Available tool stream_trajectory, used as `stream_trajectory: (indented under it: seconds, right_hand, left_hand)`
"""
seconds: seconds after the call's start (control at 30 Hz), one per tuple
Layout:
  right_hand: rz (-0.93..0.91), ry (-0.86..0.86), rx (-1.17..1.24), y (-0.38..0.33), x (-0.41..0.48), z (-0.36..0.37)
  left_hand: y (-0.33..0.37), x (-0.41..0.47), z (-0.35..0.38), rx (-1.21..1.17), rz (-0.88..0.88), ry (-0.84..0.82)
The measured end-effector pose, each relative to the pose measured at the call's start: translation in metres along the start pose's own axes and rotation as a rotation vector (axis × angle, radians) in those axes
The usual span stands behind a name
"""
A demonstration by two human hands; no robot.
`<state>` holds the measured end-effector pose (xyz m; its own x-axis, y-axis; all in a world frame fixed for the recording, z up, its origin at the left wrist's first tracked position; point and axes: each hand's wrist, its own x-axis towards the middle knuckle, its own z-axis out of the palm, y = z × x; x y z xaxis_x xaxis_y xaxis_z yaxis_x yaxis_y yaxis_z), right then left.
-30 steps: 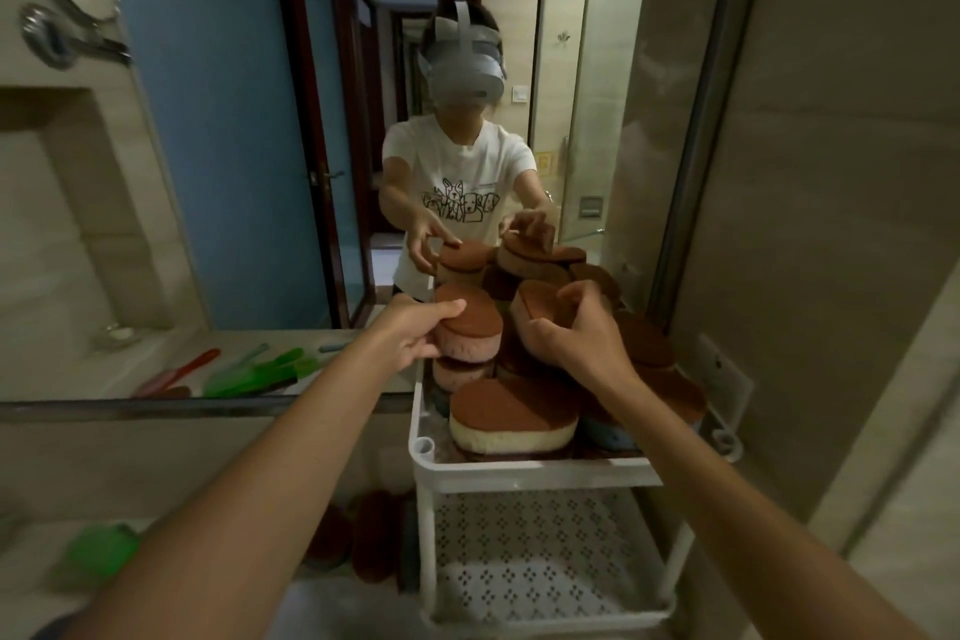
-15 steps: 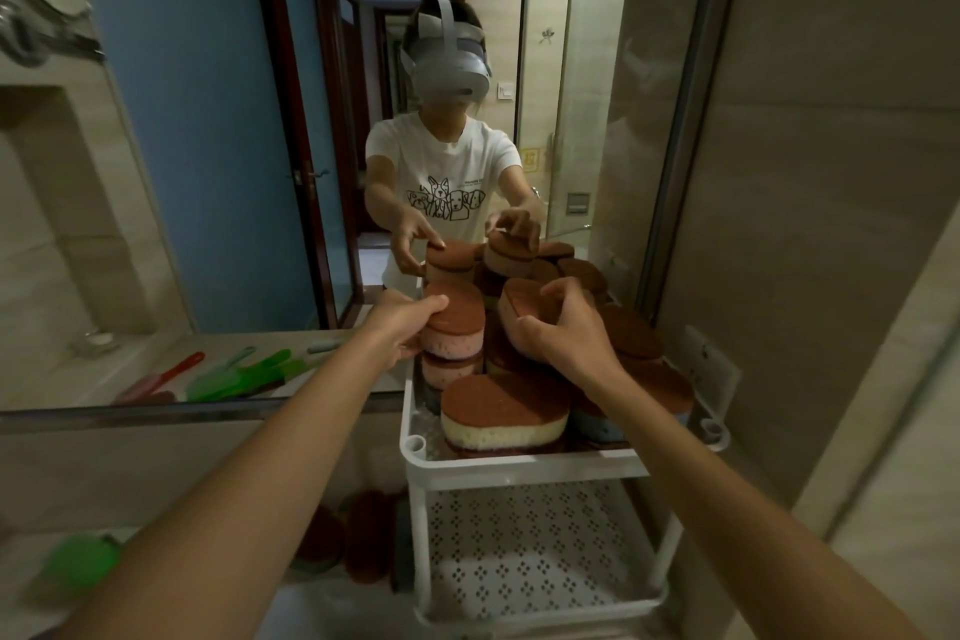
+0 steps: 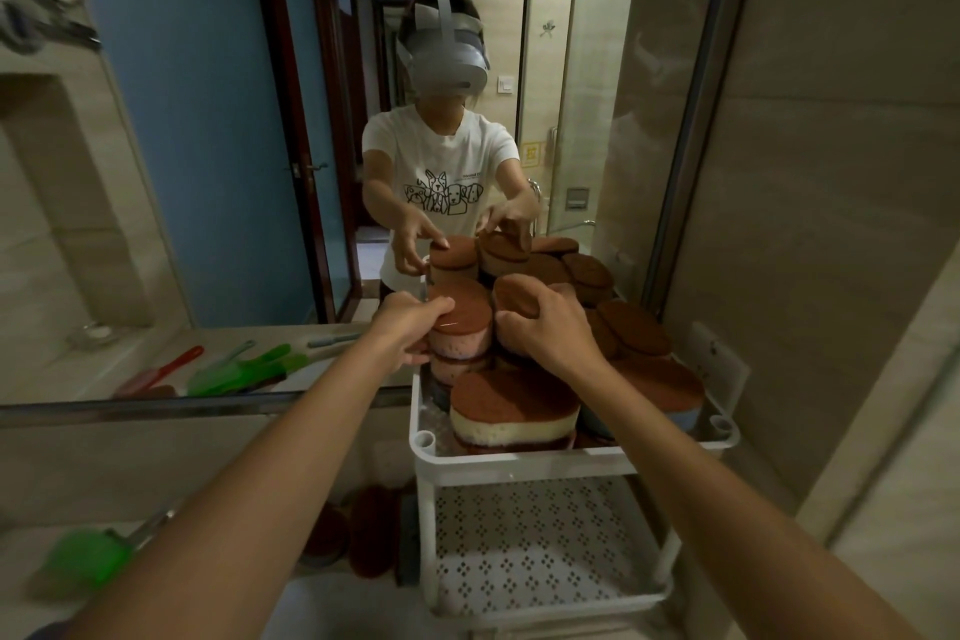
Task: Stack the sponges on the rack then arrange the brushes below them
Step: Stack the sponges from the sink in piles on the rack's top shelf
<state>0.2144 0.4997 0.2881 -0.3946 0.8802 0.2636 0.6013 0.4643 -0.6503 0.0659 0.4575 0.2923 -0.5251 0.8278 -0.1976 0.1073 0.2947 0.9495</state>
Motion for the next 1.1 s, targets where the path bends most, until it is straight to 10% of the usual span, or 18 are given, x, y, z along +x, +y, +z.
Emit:
stream_trajectory:
  seconds: [0.47, 1.1]
  right_hand:
    - [-0.037, -0.179, -0.405, -0.004, -0.004, 0.004]
    - [-0.332, 0.110, 0.340, -0.099, -0.077, 0.086]
  left_hand:
    - [-0.005, 0.006, -0.001, 0.035, 0.047, 0.050]
    - [-0.065, -0.050, -0.111, -0.060, 0.198, 0.377]
